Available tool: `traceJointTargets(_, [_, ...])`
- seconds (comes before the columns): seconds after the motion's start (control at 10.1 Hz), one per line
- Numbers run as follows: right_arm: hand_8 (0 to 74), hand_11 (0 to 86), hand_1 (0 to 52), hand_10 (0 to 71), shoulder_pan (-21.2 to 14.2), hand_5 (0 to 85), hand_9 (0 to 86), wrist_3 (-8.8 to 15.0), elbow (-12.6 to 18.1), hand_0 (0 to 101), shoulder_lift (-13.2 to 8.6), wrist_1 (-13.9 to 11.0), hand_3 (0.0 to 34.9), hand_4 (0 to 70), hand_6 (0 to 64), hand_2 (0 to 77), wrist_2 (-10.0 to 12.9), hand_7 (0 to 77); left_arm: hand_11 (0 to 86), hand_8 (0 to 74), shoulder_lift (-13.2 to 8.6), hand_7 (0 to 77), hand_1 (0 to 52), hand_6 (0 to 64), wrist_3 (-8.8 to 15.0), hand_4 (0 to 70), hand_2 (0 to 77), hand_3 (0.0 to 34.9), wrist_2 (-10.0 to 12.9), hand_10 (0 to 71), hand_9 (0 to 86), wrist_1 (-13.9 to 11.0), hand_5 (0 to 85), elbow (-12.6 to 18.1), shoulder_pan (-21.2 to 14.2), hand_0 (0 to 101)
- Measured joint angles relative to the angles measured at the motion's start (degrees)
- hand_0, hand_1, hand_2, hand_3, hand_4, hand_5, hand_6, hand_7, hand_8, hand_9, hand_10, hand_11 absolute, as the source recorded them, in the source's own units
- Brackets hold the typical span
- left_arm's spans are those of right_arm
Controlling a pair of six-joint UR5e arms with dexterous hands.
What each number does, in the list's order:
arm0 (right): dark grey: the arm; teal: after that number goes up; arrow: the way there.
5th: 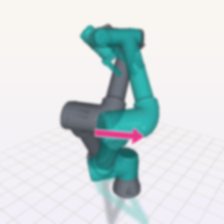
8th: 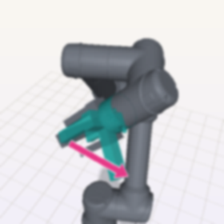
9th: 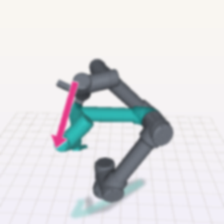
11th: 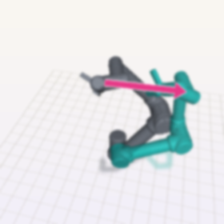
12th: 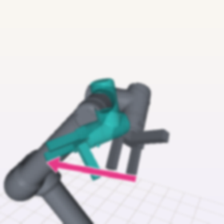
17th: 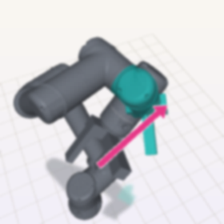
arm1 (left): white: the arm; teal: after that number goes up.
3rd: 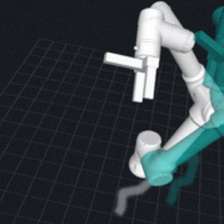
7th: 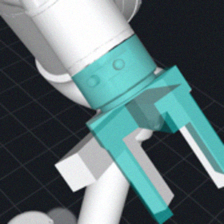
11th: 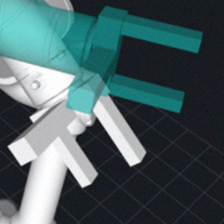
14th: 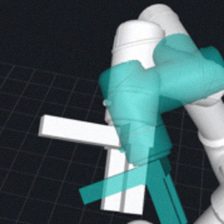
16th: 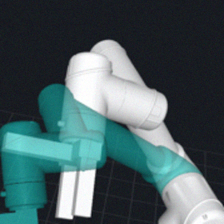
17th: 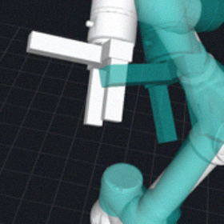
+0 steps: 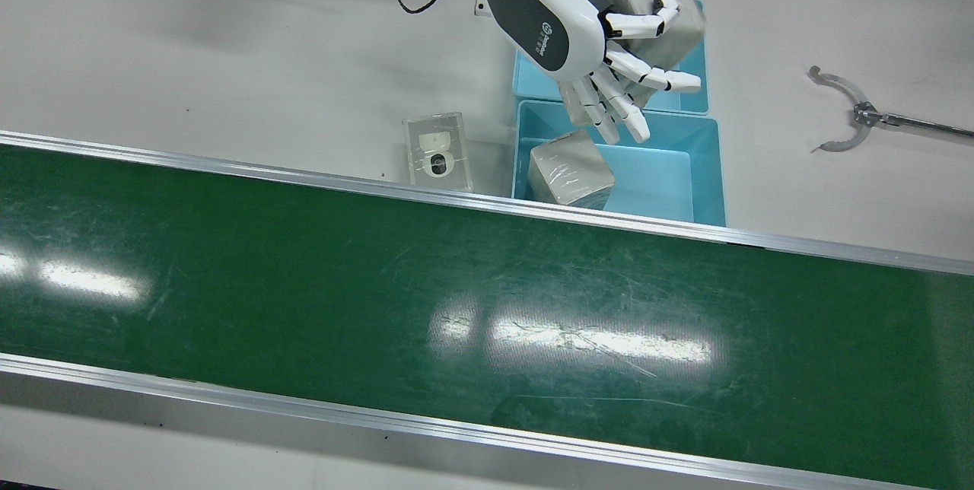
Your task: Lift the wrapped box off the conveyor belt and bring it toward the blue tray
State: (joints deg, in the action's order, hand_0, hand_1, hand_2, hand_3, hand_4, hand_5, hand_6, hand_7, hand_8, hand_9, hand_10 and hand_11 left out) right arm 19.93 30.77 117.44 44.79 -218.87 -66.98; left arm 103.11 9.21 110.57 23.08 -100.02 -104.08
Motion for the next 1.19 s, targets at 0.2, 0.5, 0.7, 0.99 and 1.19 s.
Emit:
traceJointTargets(0.2, [0.0, 6.0, 25.6, 1.6, -1.7, 38.2, 2.2, 0.5, 0.0, 57, 0.1, 0.0, 30.7, 26.2, 0.0, 42.0, 0.5, 16.9, 0.0, 0.0, 0.0, 0.5, 0.0, 0.0, 0.0, 0.0, 0.5, 0.0, 0.0, 0.0, 0.0, 0.0, 0.5, 0.0, 0.0, 0])
traceJointTargets(0.5, [0.0, 3.3, 28.9, 1.1, -2.2, 14.2, 2.2, 1.0, 0.0, 58, 0.7, -0.1, 30.8, 18.5, 0.0, 31.6, 0.7, 14.7, 0.0, 0.5, 0.0, 0.5, 0.0, 0.0, 0.0, 0.5, 0.5, 0.0, 0.0, 0.0, 0.0, 0.0, 0.5, 0.0, 0.0, 0])
traceJointTargets(0.7, [0.0, 3.8, 28.4, 1.1, -2.3, 10.9, 2.2, 1.0, 0.2, 58, 0.7, -0.2, 30.3, 18.5, 0.0, 27.8, 1.3, 15.8, 0.0, 0.0, 0.0, 0.5, 0.0, 0.0, 0.0, 0.5, 0.5, 0.0, 0.0, 0.5, 0.5, 0.0, 0.5, 0.0, 0.0, 0])
traceJointTargets(0.99, [0.5, 2.7, 27.3, 1.1, -2.0, 14.2, 2.2, 1.1, 0.5, 57, 0.7, -0.2, 30.4, 18.5, 0.0, 25.6, 1.7, 15.8, 0.0, 0.0, 0.0, 0.5, 0.0, 0.0, 0.0, 0.5, 0.5, 0.0, 0.0, 0.5, 0.5, 0.0, 0.5, 0.0, 0.0, 0])
traceJointTargets(1.19, [0.0, 3.3, 28.4, 0.0, 1.7, 15.3, 1.6, 1.0, 2.0, 57, 1.2, -0.3, 30.3, 19.6, 0.0, 28.4, 1.3, 16.9, 0.0, 0.0, 0.0, 0.5, 0.0, 0.0, 0.0, 0.0, 0.5, 0.0, 0.0, 0.5, 0.0, 0.0, 0.5, 0.0, 0.0, 0])
